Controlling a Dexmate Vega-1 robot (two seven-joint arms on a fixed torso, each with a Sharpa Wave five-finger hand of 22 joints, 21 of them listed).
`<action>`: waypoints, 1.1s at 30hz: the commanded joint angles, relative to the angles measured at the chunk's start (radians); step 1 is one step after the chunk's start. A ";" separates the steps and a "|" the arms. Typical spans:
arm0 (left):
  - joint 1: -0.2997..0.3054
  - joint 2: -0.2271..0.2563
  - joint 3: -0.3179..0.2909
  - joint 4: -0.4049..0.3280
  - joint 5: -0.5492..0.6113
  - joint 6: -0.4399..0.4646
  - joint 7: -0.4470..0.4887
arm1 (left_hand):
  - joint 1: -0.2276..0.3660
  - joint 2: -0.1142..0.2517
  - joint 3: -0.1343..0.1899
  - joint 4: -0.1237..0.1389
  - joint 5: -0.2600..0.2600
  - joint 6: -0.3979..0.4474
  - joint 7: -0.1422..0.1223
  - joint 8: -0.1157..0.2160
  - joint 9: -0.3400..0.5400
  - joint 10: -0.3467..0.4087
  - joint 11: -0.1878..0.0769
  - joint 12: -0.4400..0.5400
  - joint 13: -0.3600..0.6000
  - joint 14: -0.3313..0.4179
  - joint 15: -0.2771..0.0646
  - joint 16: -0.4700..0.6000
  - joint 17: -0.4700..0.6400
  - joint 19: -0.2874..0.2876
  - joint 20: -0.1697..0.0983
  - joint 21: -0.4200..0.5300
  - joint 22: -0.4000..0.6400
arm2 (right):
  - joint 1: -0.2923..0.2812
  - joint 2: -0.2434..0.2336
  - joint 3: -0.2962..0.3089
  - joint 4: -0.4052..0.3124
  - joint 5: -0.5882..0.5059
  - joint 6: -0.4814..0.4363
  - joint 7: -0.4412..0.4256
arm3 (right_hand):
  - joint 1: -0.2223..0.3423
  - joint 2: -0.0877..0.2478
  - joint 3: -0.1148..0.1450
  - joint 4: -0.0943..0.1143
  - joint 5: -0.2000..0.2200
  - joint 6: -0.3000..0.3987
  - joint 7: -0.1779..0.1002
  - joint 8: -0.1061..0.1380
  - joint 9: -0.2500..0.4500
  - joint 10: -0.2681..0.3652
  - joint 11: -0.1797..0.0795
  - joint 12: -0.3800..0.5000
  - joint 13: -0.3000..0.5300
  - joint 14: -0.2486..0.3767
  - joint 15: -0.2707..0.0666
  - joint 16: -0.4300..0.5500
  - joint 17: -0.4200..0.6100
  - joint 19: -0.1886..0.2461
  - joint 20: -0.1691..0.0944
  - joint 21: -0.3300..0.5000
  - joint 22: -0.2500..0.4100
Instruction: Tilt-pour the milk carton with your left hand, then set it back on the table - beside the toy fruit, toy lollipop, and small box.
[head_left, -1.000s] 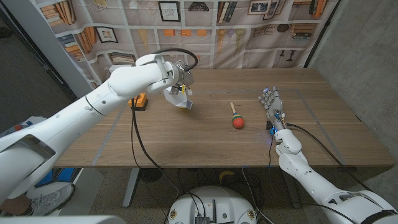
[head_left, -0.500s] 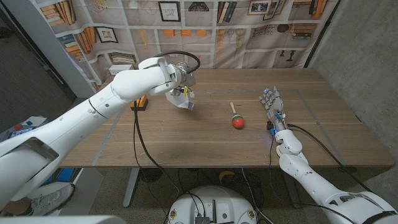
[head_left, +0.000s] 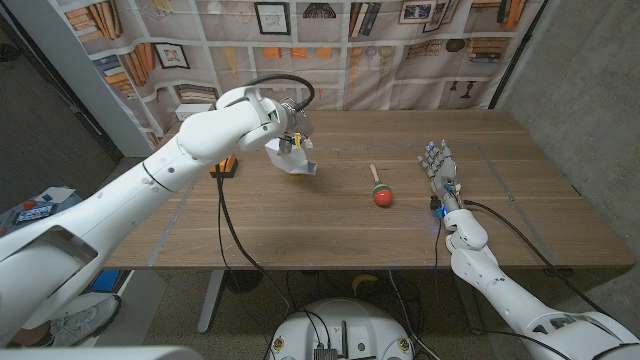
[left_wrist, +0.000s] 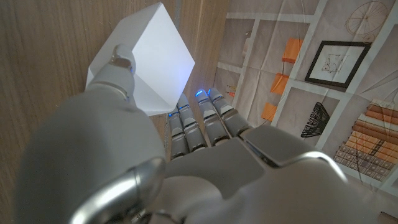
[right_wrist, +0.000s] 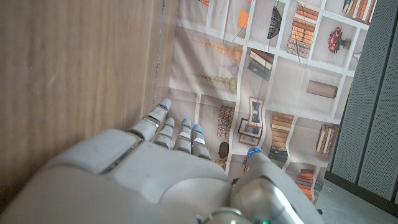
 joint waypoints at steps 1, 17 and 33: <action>0.023 0.006 -0.037 0.012 -0.091 0.088 0.023 | 0.039 0.045 -0.004 -0.002 0.005 0.010 0.002 0.005 0.002 0.018 -0.004 0.000 0.001 0.010 -0.131 0.005 0.001 0.007 -0.055 -0.001 0.002 | -0.006 -0.005 0.000 -0.014 -0.004 -0.006 -0.009 | -0.009 0.005 0.006 0.000 0.000 0.005 -0.001 0.002 0.002 -0.001 0.000 0.004 0.002 0.000 0.009 0.007 0.000 0.005 0.005 0.003 0.003; 0.073 0.046 -0.082 0.008 -0.198 0.194 0.112 | 0.040 0.048 -0.012 -0.003 0.005 0.012 0.006 0.007 0.001 0.021 -0.002 -0.001 0.005 0.011 -0.129 0.005 0.001 0.010 -0.053 0.000 0.002 | 0.006 0.003 -0.002 0.006 -0.001 -0.004 0.002 | -0.012 0.005 0.009 -0.001 0.000 0.005 -0.001 0.002 0.002 -0.001 -0.002 0.004 0.002 0.000 0.014 0.008 0.000 0.006 0.008 0.003 0.003; 0.158 0.080 -0.126 -0.038 -0.290 0.349 0.203 | 0.041 0.050 -0.018 -0.003 0.006 0.017 0.007 0.009 0.000 0.029 0.001 -0.001 0.009 0.014 -0.128 0.006 0.001 0.015 -0.052 0.001 0.002 | 0.000 0.002 -0.002 -0.002 0.000 -0.003 0.002 | -0.017 0.004 0.010 0.000 -0.001 0.006 -0.001 0.002 0.002 0.000 -0.001 0.005 0.003 0.001 0.015 0.009 0.001 0.007 0.008 0.003 0.003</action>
